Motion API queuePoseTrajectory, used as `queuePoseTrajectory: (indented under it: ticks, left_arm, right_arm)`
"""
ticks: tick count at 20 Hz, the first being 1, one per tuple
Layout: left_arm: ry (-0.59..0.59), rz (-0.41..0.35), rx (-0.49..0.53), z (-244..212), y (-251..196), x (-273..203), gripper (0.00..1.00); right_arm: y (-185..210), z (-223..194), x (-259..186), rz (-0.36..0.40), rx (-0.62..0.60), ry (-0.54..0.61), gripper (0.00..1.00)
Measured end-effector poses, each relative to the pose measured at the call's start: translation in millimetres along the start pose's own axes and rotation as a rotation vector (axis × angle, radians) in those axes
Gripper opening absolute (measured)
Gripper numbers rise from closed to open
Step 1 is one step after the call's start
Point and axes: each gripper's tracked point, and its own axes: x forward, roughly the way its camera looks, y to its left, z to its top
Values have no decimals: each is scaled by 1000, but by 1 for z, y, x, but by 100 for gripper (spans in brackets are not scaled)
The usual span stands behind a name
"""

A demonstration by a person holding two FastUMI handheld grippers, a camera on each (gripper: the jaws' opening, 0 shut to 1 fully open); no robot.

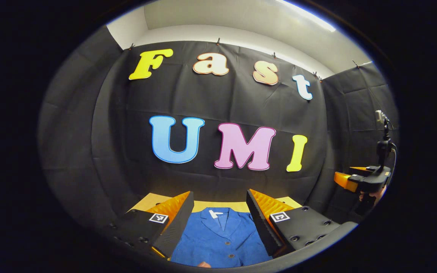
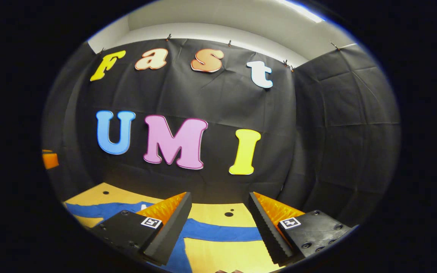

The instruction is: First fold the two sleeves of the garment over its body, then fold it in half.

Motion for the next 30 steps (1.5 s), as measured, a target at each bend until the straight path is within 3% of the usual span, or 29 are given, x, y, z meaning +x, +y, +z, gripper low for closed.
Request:
queuePoseTrajectory:
  ticks: [5,14,19,25,27,30]
  left_arm:
    - [-33,41,9,7,-1,16,80]
    - [113,154,13,-21,-31,81,80]
    - [178,140,-70,-39,-75,113,80]
    - [153,139,55,-28,-102,128,80]
    - [147,131,78,-27,-111,132,80]
    - [157,120,80,-31,-118,135,80]
  right_arm:
    - [-44,-48,77,-60,12,89,96]
    - [-139,-289,175,-180,217,573,97]
    - [-168,-389,201,-216,285,775,99]
    - [-180,-442,211,-239,299,897,99]
    - [-182,-443,224,-235,282,863,100]
    - [-186,-448,221,-256,273,890,57]
